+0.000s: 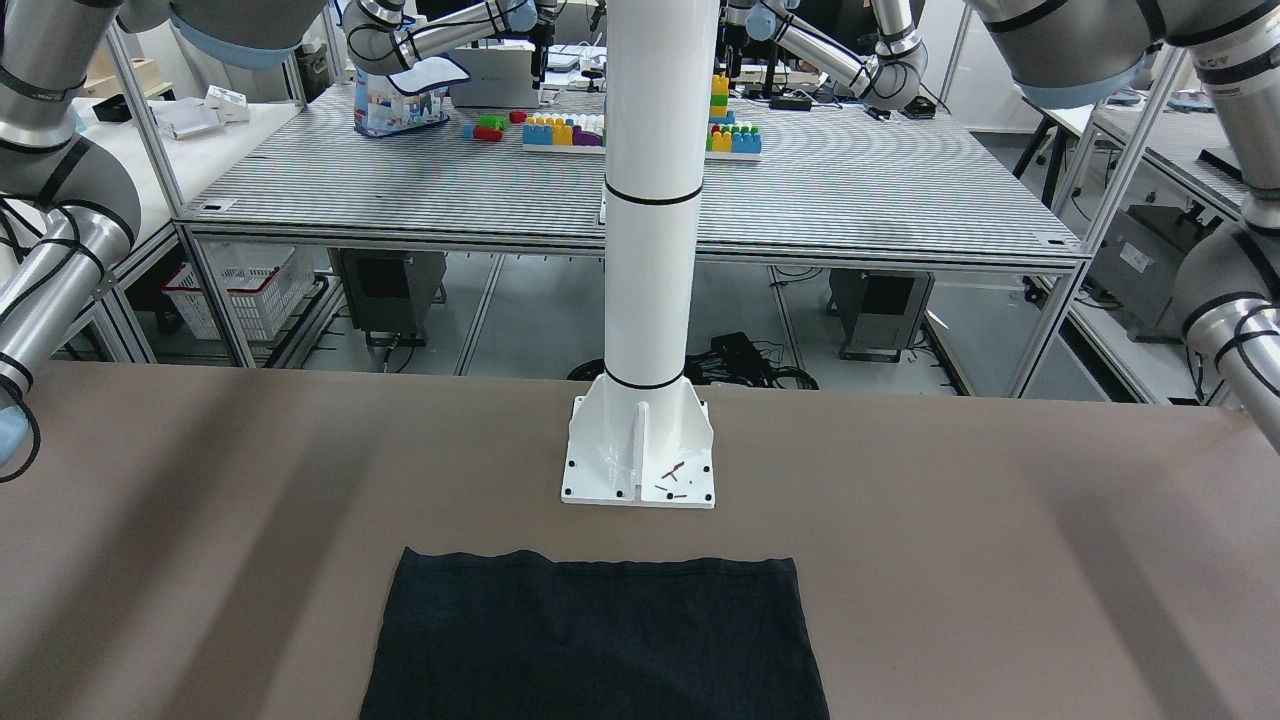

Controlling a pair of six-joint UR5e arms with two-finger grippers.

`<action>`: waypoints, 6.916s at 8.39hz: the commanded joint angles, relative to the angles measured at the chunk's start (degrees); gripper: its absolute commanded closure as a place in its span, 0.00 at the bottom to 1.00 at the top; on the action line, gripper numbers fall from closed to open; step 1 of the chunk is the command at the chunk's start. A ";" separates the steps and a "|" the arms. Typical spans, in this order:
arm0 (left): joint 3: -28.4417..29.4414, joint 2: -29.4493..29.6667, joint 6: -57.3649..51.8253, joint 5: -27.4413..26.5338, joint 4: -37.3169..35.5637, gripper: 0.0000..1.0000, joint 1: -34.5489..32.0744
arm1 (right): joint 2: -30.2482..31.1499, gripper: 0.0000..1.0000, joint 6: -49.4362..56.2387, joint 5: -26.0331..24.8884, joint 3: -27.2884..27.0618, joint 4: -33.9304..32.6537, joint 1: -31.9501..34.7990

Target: Fold clothes

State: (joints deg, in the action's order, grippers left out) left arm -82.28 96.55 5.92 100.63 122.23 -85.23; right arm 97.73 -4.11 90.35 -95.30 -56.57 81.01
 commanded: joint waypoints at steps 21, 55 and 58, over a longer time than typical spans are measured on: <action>29.63 36.69 25.54 12.93 4.51 0.43 29.24 | -26.36 0.06 -30.43 7.21 13.47 -1.44 -26.07; 25.59 50.40 62.63 -5.70 2.75 0.00 44.62 | -42.36 0.14 -35.81 17.22 34.74 8.49 -24.86; 25.59 49.79 62.46 -5.71 2.84 0.00 44.80 | -43.14 0.40 -34.83 17.41 37.11 9.90 -24.49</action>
State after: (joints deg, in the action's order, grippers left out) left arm -56.69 146.88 68.54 94.91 125.05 -40.61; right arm 55.36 -39.43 107.47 -59.61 -47.32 56.23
